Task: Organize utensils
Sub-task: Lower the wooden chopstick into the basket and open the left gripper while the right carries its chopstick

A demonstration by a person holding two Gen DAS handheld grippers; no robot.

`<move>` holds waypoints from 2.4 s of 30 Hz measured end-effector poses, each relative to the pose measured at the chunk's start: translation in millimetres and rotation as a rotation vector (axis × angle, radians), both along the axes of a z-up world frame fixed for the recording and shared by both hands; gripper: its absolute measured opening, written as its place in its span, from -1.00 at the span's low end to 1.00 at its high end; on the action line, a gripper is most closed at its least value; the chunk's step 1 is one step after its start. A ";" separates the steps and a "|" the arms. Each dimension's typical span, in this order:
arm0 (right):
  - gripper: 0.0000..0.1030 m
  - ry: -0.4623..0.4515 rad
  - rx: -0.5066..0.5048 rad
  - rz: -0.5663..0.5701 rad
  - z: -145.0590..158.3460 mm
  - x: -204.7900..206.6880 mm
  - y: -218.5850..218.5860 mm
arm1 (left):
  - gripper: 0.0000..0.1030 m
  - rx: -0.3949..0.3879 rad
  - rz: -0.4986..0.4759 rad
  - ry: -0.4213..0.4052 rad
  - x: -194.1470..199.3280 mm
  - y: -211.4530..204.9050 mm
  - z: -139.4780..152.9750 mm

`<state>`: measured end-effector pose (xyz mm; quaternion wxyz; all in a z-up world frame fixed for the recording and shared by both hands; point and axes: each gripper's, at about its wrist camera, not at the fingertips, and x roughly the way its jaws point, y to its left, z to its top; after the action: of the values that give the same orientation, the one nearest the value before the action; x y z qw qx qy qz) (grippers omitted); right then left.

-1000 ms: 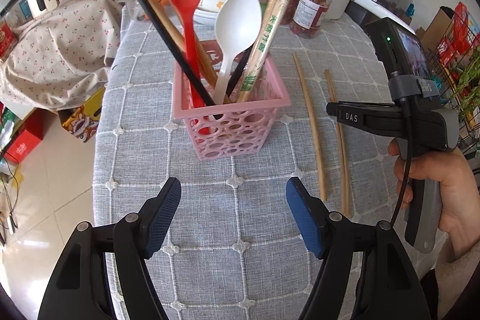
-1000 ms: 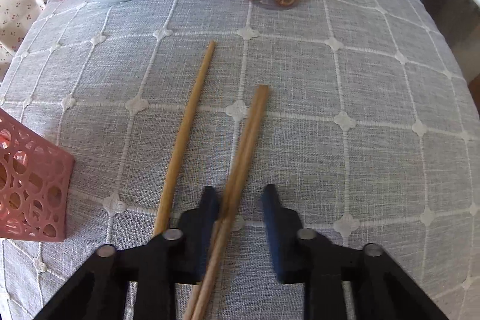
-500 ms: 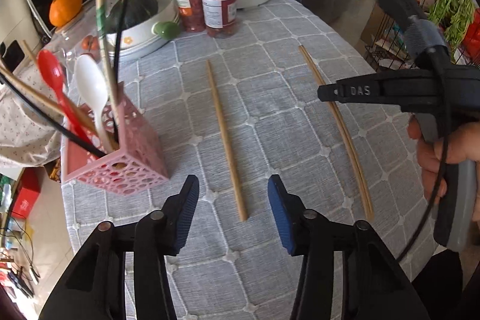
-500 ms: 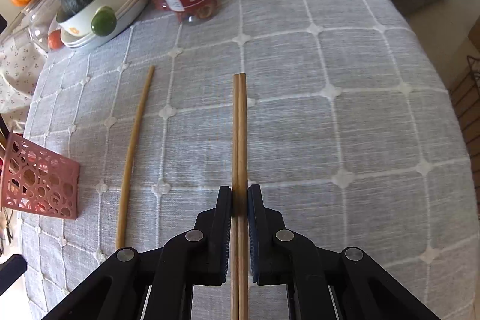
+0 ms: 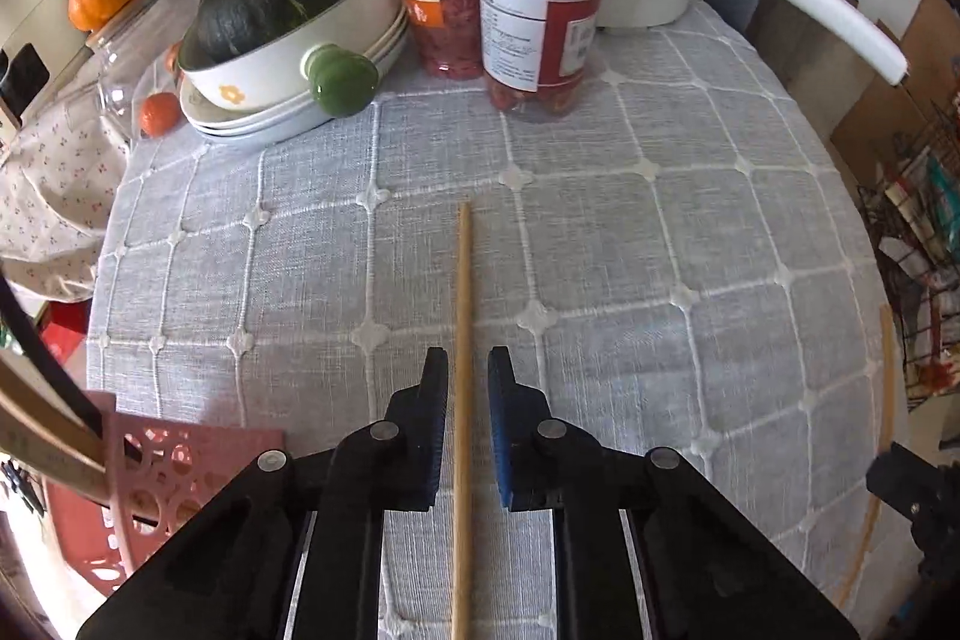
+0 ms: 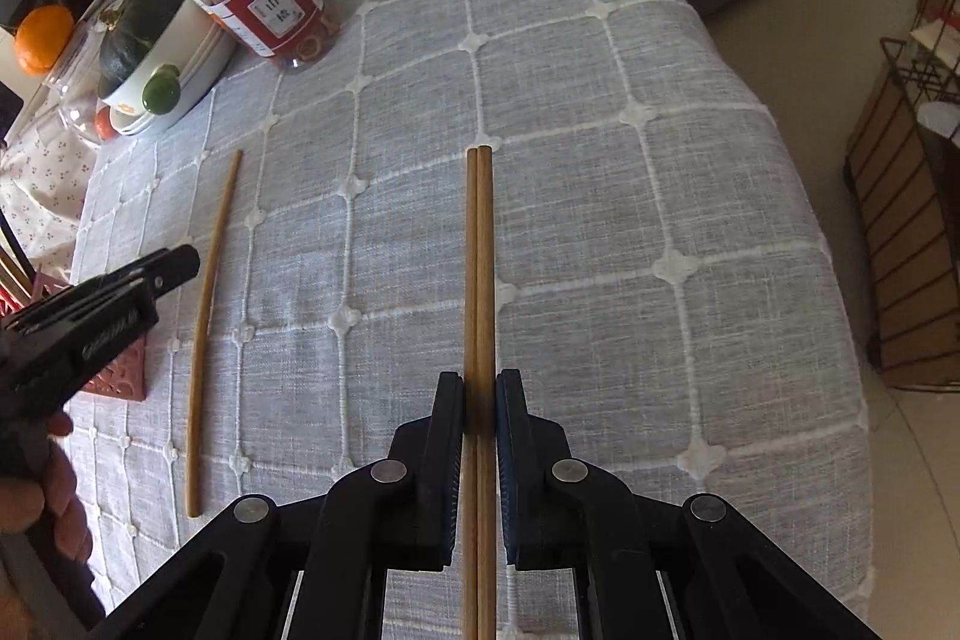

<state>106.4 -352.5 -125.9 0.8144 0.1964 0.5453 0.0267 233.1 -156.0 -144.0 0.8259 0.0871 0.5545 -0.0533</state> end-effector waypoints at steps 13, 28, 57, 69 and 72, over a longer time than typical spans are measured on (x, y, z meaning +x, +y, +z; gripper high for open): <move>-0.86 -0.016 0.025 -0.017 9.2 -2.0 -5.3 | -0.88 -0.017 -0.039 0.041 -7.5 2.1 -13.7; -0.86 -0.201 0.015 -0.020 68.6 -32.9 17.8 | -0.88 -0.181 -0.240 -0.248 -137.3 44.8 114.3; -0.86 -0.461 0.031 0.069 106.7 -20.6 141.4 | -0.88 -0.425 0.065 -0.781 -155.0 198.4 177.4; -0.86 -0.565 0.079 -0.001 115.5 -8.2 164.7 | -0.87 -0.393 0.097 -0.532 -103.2 195.7 119.9; -0.86 -0.596 0.081 -0.011 119.1 -7.0 171.9 | -0.85 -0.398 0.105 -0.493 -97.5 198.0 114.2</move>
<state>99.5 -180.6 -6.8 0.9302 0.2154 0.2796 0.1005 135.7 41.9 -29.7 0.9378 -0.0944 0.3202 -0.0954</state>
